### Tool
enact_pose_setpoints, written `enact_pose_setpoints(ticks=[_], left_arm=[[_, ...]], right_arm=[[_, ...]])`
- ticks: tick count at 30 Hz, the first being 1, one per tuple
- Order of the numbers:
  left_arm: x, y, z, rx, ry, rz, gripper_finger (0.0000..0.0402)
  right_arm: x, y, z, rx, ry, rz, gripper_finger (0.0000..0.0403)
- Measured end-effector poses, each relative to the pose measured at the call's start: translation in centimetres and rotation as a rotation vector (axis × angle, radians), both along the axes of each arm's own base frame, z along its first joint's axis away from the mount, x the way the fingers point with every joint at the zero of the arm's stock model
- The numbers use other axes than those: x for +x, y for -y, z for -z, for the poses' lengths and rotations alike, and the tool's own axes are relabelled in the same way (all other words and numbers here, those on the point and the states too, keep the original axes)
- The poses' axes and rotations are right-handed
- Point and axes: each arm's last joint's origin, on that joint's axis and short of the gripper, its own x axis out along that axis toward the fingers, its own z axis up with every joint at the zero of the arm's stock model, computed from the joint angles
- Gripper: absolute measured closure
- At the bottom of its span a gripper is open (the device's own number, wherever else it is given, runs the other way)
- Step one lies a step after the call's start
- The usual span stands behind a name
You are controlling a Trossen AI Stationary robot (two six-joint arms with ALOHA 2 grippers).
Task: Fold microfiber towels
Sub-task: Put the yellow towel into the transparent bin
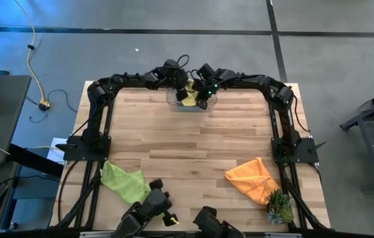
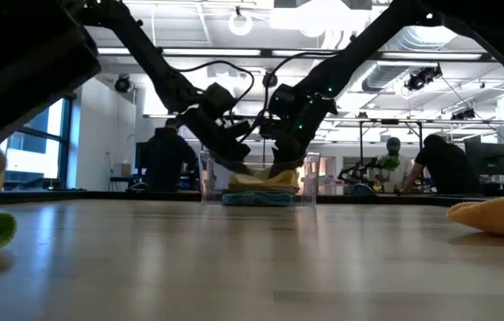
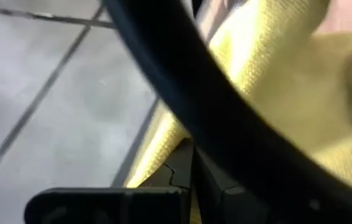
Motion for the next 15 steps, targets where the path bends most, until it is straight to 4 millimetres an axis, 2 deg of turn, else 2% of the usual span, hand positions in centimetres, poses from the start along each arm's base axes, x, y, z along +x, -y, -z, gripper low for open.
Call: enact_pose_setpoints(ticks=[3, 5, 9, 12, 15], left_arm=[[0.1, 0.4, 0.1, -0.022, -0.024, 0.013, 0.0401], [0.1, 0.6, -0.6, -0.018, -0.021, 0.016, 0.0401], [-0.1, 0.9, -3.1, 0.010, 0.041, 0.026, 0.0401], [-0.5, 1.1, -4.3, -0.047, 0.113, 0.052, 0.0401], [-1.1, 1.2, -4.6, -0.090, 0.175, 0.071, 0.0402]], right_arm=[[0.0, 0.0, 0.0, 0.001, -0.002, 0.000, 0.0403], [-0.2, -0.1, -0.4, 0.002, -0.002, 0.001, 0.0403], [-0.7, -0.5, -3.4, -0.042, 0.055, 0.005, 0.0403], [-1.2, -0.3, -5.5, -0.109, 0.095, 0.030, 0.0403], [-1.5, 0.8, -6.2, -0.186, 0.122, 0.084, 0.0403]])
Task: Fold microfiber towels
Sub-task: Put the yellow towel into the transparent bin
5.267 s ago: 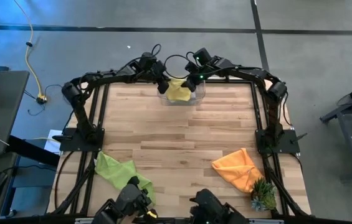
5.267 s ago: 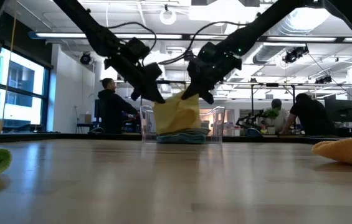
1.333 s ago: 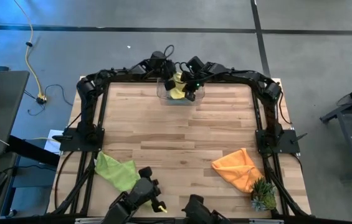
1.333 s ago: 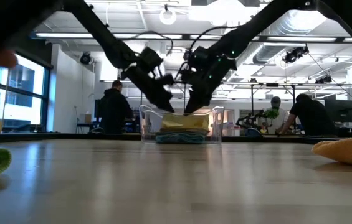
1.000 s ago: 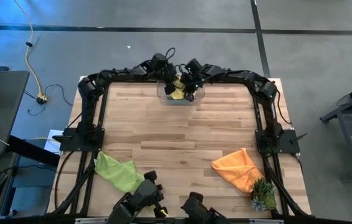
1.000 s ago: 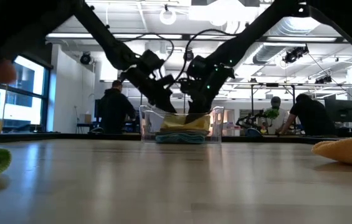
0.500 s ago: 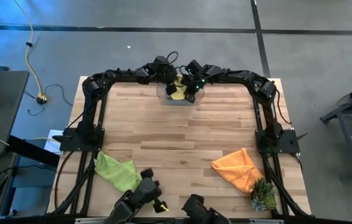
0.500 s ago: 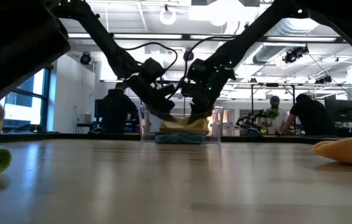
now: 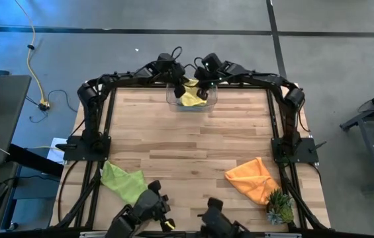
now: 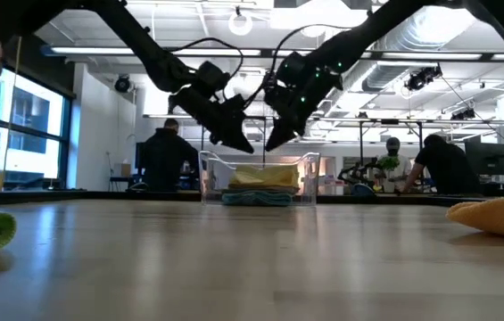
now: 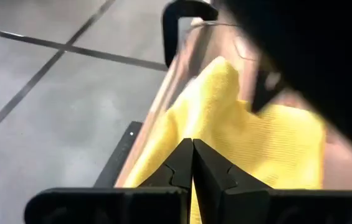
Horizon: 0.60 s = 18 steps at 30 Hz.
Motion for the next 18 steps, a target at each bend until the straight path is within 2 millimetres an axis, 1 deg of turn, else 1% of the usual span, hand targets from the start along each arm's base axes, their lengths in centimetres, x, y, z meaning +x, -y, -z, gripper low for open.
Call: enact_pose_setpoints(ticks=[3, 5, 8, 12, 18], left_arm=[[-0.5, 0.1, 0.8, 0.007, 0.011, -0.024, 0.0401], [-0.6, 0.3, 1.5, 0.008, 0.005, -0.023, 0.0401], [-0.2, 0.5, 2.6, 0.020, -0.031, -0.037, 0.0401], [-0.1, 0.4, 3.7, 0.042, -0.083, -0.087, 0.0401], [-0.3, 0.1, 4.8, 0.025, -0.129, -0.136, 0.0401]], right_arm=[[-0.2, 1.4, 1.1, -0.053, -0.025, 0.064, 0.0403], [-0.4, 2.0, 2.3, -0.033, -0.061, 0.079, 0.0403], [-0.4, 2.5, 3.6, -0.021, -0.088, 0.084, 0.0403], [0.0, 2.3, 5.2, 0.009, -0.131, 0.076, 0.0403], [0.4, 2.1, 6.0, 0.007, -0.140, 0.060, 0.0403]])
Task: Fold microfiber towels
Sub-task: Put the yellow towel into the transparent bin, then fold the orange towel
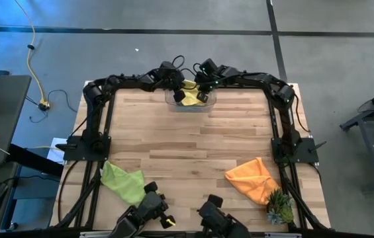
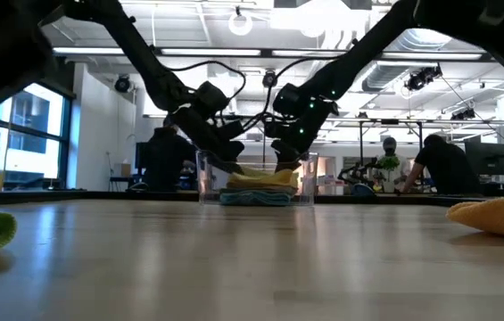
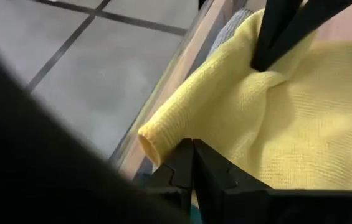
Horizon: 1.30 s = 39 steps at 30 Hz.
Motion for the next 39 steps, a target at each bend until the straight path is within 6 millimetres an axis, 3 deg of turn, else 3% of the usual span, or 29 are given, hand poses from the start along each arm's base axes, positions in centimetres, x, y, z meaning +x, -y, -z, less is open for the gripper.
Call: enact_pose_setpoints(ticks=[8, 13, 21, 24, 26, 33, 39], left_arm=[[-0.2, 0.0, 0.7, -0.033, -0.035, -0.005, 0.0401], [-0.4, 0.3, -0.2, -0.034, -0.029, 0.001, 0.0401], [-1.4, 1.5, -4.9, 0.038, 0.067, 0.054, 0.0401], [-2.2, 2.9, -5.5, 0.028, 0.143, 0.116, 0.0401], [-2.7, 4.3, -5.3, 0.034, 0.197, 0.157, 0.0401], [-5.0, 11.3, -4.1, 0.133, 0.348, 0.288, 0.0401], [-5.9, 16.4, -2.9, 0.065, 0.393, 0.368, 0.0401]], right_arm=[[-0.1, 0.0, 0.3, 0.015, -0.016, 0.000, 0.0403], [-0.2, -0.2, 0.0, 0.018, -0.019, -0.001, 0.0403], [-0.7, -2.1, -5.8, -0.075, 0.054, -0.020, 0.0403], [-0.8, -3.5, -8.0, -0.094, 0.100, -0.052, 0.0403], [-0.4, -4.4, -8.5, -0.080, 0.157, -0.086, 0.0403], [-0.9, -10.0, -3.9, -0.049, 0.333, -0.174, 0.0403], [-3.6, -18.2, -4.3, -0.084, 0.349, -0.148, 0.0403]])
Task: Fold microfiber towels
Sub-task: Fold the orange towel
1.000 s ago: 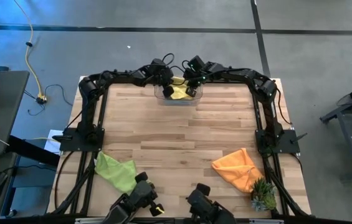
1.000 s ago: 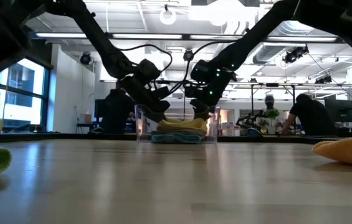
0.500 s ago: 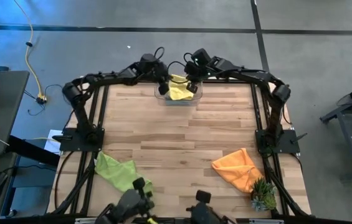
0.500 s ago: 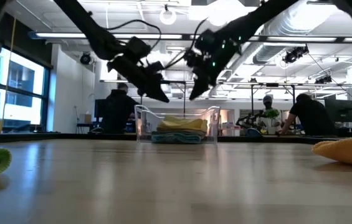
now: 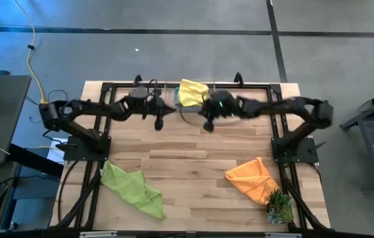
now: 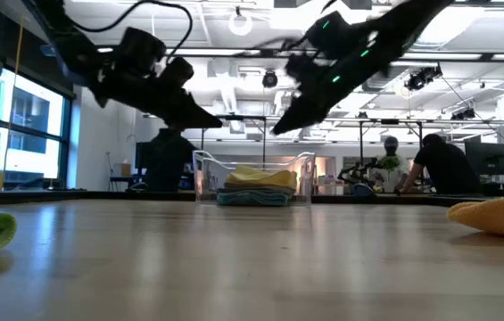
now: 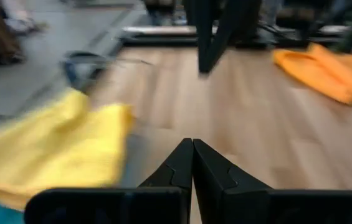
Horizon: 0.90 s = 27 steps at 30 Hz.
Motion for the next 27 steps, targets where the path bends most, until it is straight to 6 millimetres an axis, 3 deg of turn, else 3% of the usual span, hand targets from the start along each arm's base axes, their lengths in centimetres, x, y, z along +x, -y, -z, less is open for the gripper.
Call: enact_pose_setpoints(ticks=[4, 9, 14, 21, 27], left_arm=[[0.2, 3.2, 1.2, -0.020, -0.017, 0.101, 0.0401], [1.2, 6.4, 1.8, -0.034, -0.041, 0.224, 0.0401], [2.1, 9.0, 1.9, -0.079, -0.051, 0.303, 0.0396], [2.6, 12.1, 2.2, -0.107, -0.096, 0.317, 0.0365], [2.9, 14.5, 2.3, -0.087, -0.115, 0.313, 0.0343]], right_arm=[[-2.4, -6.2, -0.5, 0.057, -0.003, 0.021, 0.0403], [-5.6, -12.9, 0.5, 0.150, -0.149, 0.075, 0.0396], [-8.3, -18.6, 0.7, 0.241, -0.304, 0.064, 0.0341], [-12.3, -23.2, 1.7, 0.399, -0.566, 0.058, 0.0230], [-13.2, -25.1, 2.9, 0.377, -0.657, 0.024, 0.0225]])
